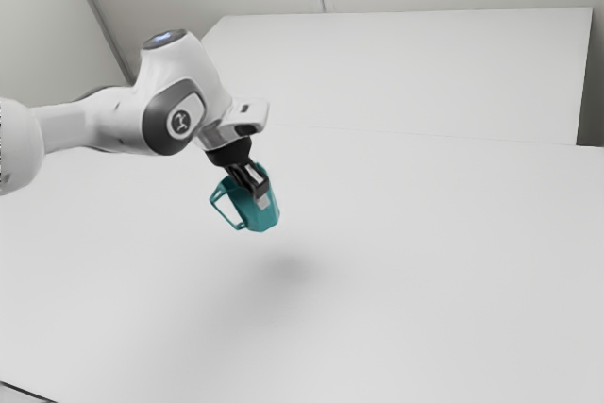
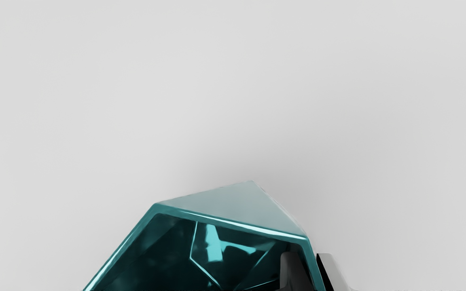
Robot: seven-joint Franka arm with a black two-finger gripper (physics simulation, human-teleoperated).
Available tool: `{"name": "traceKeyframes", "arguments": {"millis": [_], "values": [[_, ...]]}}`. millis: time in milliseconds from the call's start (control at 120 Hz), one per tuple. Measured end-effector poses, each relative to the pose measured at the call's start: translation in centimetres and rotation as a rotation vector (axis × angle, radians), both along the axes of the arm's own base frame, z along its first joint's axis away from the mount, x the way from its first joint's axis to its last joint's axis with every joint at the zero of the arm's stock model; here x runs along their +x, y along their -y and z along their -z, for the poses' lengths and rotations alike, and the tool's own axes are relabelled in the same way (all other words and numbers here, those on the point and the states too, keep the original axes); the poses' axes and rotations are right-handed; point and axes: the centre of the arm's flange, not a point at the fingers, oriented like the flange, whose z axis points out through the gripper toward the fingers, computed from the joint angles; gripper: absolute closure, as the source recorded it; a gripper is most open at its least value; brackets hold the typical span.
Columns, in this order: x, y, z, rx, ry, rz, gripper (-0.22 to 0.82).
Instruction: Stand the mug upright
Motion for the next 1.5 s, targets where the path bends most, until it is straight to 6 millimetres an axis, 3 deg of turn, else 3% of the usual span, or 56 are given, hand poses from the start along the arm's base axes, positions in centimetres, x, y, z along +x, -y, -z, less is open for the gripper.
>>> {"name": "traceKeyframes", "arguments": {"millis": [342, 683, 992, 1500], "values": [[2.3, -1.0, 5.9, 0.099, 0.003, -0.134, 0.78], [4.0, -3.2, 7.8, 0.143, 0.074, -0.222, 0.78], [3.4, -4.6, 9.2, 0.172, 0.077, -0.263, 0.78], [2.9, -5.0, 11.5, 0.198, 0.045, -0.29, 0.79]]}}
